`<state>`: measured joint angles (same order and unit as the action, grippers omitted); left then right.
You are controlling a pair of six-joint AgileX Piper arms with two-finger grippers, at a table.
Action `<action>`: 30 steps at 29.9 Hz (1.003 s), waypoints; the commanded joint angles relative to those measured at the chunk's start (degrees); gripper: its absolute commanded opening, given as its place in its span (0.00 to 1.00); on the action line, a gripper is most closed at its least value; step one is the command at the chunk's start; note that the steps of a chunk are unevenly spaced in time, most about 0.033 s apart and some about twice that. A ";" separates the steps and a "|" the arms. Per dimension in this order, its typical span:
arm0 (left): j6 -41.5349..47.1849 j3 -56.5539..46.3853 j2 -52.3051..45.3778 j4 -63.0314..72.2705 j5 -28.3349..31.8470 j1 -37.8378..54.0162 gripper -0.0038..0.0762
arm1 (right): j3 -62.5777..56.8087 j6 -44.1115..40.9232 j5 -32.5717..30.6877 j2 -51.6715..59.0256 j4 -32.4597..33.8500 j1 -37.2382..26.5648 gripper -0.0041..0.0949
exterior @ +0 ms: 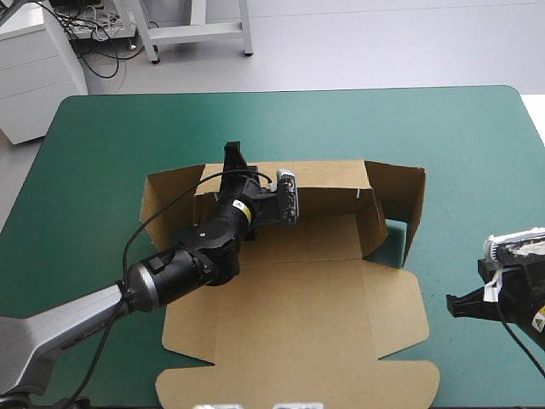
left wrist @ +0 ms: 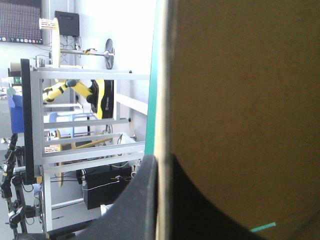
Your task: Fold the box
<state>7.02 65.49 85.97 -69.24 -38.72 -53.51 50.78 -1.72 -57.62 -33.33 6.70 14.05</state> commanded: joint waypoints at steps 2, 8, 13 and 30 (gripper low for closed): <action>2.39 -0.21 -2.51 -3.14 -0.21 -2.01 0.01 | 2.85 0.08 3.15 -0.23 0.89 -0.25 0.02; 4.19 -0.20 -2.26 -3.63 -2.54 -4.67 0.01 | 2.85 -1.39 3.50 -0.31 0.89 -0.25 0.02; 6.63 -0.20 -2.01 -3.63 -4.87 -4.67 0.01 | 2.85 -1.39 3.60 -0.31 0.66 -0.25 0.02; 9.25 -0.20 -2.01 -3.97 -5.46 -4.67 0.01 | 19.39 -2.28 2.62 -14.63 0.64 -0.25 0.39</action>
<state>13.84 64.05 85.91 -71.91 -43.13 -57.77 64.95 -4.04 -58.18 -44.48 6.46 14.05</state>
